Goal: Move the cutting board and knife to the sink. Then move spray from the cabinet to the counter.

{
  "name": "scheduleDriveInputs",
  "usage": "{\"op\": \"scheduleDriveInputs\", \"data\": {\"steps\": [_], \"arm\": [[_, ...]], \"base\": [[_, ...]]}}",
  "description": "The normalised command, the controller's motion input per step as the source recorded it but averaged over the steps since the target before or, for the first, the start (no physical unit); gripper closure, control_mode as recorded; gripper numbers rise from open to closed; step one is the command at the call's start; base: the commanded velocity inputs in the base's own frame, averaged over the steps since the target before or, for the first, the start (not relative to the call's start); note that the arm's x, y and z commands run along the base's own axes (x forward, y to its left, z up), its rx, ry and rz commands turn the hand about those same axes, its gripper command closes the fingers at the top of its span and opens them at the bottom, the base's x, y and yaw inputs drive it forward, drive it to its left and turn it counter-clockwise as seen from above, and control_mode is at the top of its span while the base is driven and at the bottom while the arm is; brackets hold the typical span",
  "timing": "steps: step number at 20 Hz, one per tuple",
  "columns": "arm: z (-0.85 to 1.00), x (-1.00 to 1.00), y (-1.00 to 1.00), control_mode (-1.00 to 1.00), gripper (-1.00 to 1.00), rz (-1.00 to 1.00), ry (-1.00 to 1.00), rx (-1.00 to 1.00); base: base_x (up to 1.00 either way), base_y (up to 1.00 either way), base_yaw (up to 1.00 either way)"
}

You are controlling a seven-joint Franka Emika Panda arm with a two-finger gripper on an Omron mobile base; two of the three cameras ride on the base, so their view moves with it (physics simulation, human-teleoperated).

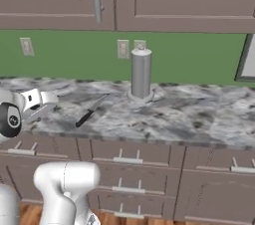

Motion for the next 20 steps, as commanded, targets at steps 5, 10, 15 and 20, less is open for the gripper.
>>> {"op": "scheduleDriveInputs", "data": {"steps": [5, 10, 15, 20], "arm": [[0.0, 0.0, 0.0, 1.0, -1.0, 0.0, 0.0, 0.0], [0.0, 0.0, 0.0, 1.0, -1.0, 0.0, 0.0, 0.0], [0.0, 0.56, 0.05, -1.0, -1.0, -0.03, 0.1, 0.09], [-0.11, 0.62, -0.29, -1.0, -1.0, -0.03, 0.12, 0.22]], "base": [[0.51, 0.55, -0.06], [0.5, 0.44, -0.06], [0.0, 0.0, 0.0], [0.0, 0.0, 0.0]]}}
